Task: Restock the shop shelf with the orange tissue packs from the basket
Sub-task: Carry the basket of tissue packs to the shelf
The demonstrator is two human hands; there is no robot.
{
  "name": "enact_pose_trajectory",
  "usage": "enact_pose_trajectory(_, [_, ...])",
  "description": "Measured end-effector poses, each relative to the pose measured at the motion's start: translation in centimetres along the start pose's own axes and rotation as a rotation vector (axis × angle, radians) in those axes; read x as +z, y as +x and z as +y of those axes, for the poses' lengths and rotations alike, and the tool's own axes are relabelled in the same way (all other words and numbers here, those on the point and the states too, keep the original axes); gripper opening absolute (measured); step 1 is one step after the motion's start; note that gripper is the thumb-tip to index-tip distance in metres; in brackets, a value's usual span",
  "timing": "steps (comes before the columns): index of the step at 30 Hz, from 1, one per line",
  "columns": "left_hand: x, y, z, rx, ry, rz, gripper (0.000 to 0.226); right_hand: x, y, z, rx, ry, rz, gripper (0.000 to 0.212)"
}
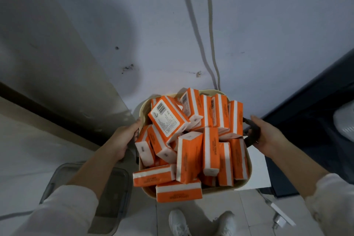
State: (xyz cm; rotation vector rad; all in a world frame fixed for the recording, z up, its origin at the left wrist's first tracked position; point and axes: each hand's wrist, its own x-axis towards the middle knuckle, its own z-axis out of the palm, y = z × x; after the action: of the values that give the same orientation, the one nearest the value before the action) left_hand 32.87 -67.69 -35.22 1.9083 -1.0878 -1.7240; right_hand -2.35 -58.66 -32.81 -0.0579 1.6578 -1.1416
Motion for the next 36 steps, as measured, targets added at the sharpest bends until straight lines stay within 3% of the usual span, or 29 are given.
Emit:
enact_pose_trajectory(3, [0.1,-0.6,0.3,-0.002,0.01,-0.02,0.044,-0.2,-0.3,0.2,-0.04,-0.094,-0.036,0.034])
enact_pose_trajectory(6, [0.1,-1.1,0.4,-0.005,0.034,-0.035,0.038,-0.5,-0.9,0.3,-0.074,-0.14,-0.054,0.029])
enact_pose_trajectory(10, [0.3,-2.0,0.6,-0.022,0.008,-0.049,0.048,-1.5,-1.6,0.7,-0.11,-0.172,-0.073,0.023])
enact_pose_trajectory(22, [3.2,-7.4,2.7,0.101,0.253,-0.073,0.035,-8.2,-4.8,1.5,-0.143,-0.1,0.03,0.012])
enact_pose_trajectory(36, [13.3,-16.8,2.6,0.244,0.349,-0.112,0.036,-22.1,-13.8,4.1,-0.202,0.092,0.16,0.01])
